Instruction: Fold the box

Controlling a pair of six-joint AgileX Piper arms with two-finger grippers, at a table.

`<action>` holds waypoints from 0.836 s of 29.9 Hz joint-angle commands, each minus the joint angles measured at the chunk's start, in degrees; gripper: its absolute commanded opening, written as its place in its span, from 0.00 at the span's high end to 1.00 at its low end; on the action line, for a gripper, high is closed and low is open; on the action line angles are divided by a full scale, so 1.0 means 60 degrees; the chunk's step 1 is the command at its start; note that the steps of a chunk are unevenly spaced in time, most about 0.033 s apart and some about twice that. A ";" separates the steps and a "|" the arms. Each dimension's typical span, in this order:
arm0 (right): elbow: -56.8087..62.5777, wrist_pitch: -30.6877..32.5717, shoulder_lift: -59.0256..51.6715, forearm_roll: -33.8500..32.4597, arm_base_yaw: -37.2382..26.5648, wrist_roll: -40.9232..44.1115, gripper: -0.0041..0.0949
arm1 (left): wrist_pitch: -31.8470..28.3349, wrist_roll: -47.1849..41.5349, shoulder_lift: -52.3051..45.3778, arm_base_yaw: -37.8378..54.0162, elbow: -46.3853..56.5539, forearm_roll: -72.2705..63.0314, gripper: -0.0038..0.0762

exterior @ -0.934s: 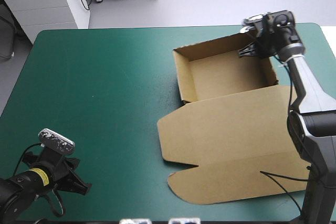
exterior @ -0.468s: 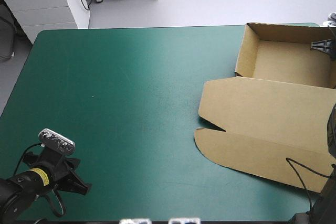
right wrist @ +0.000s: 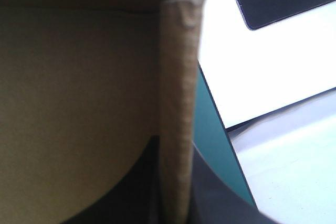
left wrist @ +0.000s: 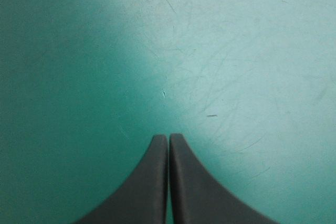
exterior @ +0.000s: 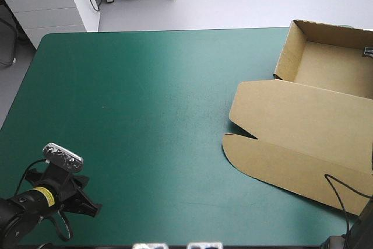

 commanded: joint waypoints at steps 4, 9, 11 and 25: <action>-0.0342 -0.0405 -0.0588 0.0085 -0.0046 -0.0167 0.61 | -0.0461 -0.0037 0.0009 0.0003 -0.0216 -0.0019 0.96; -0.0342 -0.0463 -0.0588 0.0085 -0.0046 -0.0076 0.19 | -0.0461 -0.0037 0.0009 0.0003 -0.0216 -0.0019 0.96; -0.0342 -0.0533 -0.0588 0.0085 -0.0046 0.0038 0.11 | -0.0461 -0.0037 0.0009 0.0003 -0.0216 -0.0019 0.96; -0.0342 0.0380 -0.0879 0.0456 -0.0022 0.0208 0.20 | -0.0461 -0.0037 0.0009 0.0003 -0.0216 -0.0054 0.96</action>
